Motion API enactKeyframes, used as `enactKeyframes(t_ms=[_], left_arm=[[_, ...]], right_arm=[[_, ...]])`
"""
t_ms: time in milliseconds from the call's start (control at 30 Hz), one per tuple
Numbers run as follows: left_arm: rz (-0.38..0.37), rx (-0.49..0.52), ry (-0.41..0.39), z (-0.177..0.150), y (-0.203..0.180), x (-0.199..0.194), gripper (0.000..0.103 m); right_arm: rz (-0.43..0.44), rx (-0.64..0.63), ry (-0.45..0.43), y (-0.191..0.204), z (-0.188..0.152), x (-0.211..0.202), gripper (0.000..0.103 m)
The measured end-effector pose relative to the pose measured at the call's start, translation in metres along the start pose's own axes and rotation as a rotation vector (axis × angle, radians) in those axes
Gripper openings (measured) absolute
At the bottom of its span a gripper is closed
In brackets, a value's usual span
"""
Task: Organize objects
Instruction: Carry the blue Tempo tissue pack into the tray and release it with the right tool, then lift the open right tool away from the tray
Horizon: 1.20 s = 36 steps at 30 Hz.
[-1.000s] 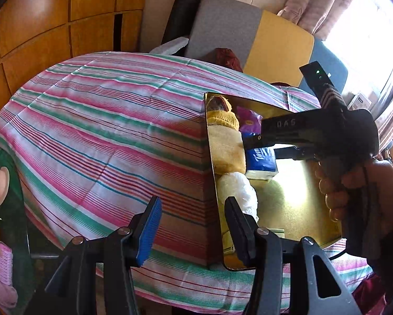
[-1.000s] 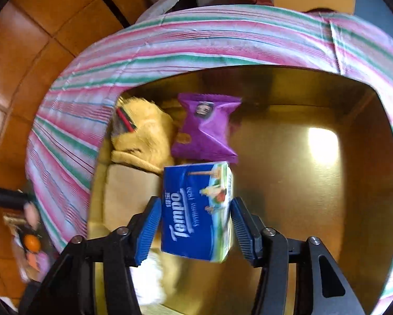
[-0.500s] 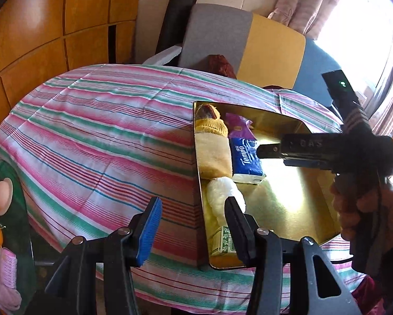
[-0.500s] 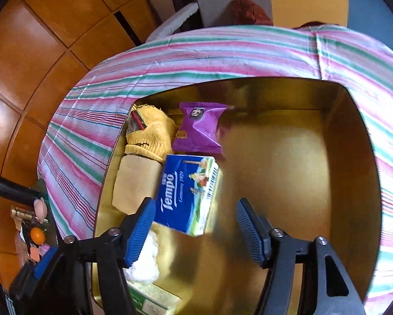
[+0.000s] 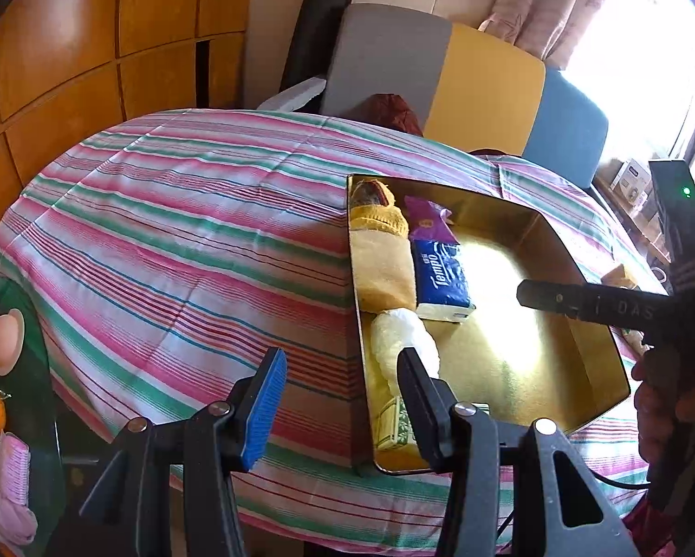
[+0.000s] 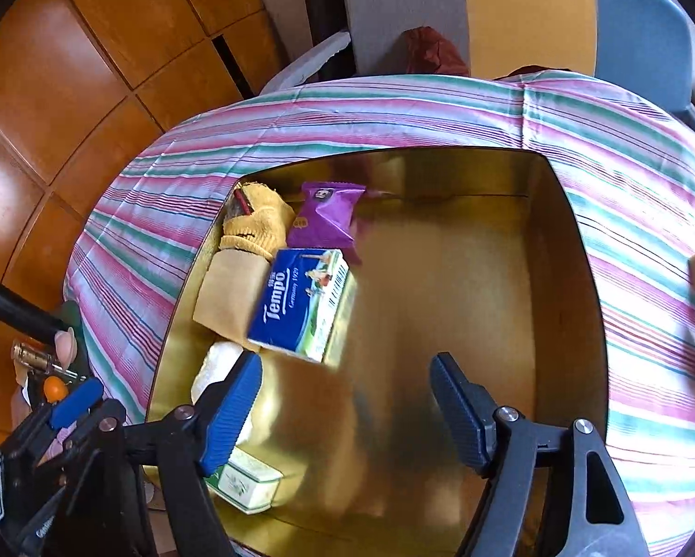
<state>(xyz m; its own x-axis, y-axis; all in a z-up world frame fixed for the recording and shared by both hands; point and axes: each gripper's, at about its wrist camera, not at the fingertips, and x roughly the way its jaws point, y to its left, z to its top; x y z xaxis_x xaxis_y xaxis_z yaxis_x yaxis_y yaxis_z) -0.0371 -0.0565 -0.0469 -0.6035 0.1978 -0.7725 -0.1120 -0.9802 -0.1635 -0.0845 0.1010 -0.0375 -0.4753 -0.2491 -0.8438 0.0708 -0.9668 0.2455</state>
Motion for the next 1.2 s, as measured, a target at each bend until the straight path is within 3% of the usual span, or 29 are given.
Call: enactKeyframes(t_ms=[633,933,1200], left_arm=[[0.005,0.063,0.001,-0.004,-0.024,-0.003,0.05],[0.009,0.09,-0.001,-0.005,-0.036,-0.007,0.05],[0.01,0.126,0.006,-0.006,-0.049,-0.007,0.05]], right_arm=[[-0.045,-0.033,-0.102,-0.024,-0.033,-0.042,0.089],[-0.09,0.038,-0.136,-0.067,-0.042,-0.064,0.091],[-0.183,0.107,-0.168,-0.124,-0.055,-0.094,0.092]])
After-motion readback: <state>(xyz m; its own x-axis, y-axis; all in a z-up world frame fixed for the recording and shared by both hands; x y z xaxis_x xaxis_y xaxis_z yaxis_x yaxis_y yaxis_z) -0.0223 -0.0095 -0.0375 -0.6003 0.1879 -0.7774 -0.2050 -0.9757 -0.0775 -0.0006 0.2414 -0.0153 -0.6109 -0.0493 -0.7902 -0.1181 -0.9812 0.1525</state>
